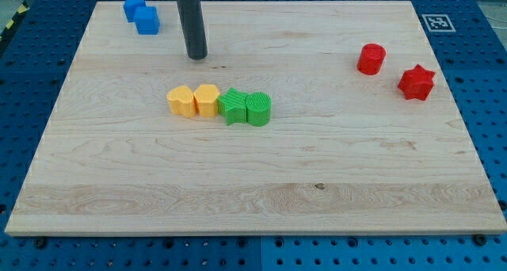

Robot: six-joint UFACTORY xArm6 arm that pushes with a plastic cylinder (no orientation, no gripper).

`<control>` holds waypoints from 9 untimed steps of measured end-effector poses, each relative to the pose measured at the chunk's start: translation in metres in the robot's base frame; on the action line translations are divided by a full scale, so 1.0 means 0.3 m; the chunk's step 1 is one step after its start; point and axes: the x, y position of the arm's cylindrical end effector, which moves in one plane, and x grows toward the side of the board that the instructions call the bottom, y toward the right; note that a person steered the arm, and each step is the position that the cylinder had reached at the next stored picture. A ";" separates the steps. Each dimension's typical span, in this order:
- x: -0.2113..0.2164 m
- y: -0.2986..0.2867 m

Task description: Point your arm to the right of the red star

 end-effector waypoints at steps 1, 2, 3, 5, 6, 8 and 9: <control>0.000 0.012; 0.019 0.061; 0.020 0.065; 0.025 0.150; 0.025 0.165; 0.025 0.203; 0.025 0.209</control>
